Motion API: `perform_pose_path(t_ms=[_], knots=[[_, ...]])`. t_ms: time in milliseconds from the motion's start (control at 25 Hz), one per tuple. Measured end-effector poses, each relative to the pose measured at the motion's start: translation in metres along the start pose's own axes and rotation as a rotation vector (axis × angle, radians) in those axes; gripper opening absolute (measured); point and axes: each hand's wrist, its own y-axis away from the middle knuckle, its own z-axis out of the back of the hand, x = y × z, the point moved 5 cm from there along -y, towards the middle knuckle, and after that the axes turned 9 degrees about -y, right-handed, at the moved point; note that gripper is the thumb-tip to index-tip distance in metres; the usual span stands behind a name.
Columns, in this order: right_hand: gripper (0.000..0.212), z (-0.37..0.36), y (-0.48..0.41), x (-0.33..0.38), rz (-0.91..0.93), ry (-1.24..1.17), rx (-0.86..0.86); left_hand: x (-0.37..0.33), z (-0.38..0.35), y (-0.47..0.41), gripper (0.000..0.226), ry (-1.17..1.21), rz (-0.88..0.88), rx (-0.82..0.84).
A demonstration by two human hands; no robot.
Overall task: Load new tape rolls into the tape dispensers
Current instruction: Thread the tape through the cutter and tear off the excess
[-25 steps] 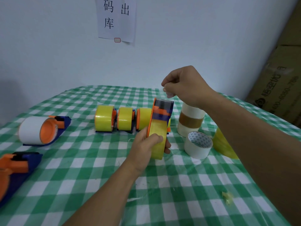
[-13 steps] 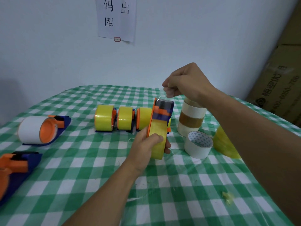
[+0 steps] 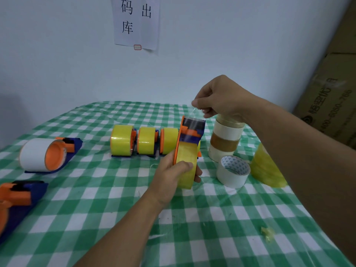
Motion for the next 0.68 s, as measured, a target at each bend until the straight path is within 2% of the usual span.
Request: perform_pose_path(t_ms=[160, 440, 680], knots=[[0.024, -0.007, 0.0, -0.001, -0.02, 0.109, 0.051, -0.003, 0.001, 0.0, 0.031, -0.001, -0.022, 0.003], [0.014, -0.015, 0.001, 0.013, -0.182, -0.01, 0.177, -0.005, 0.004, 0.002, 0.04, -0.019, -0.047, 0.049], [0.016, -0.013, 0.004, 0.016, -0.123, 0.054, 0.247, -0.005, 0.005, -0.002, 0.039, -0.013, 0.087, 0.083]])
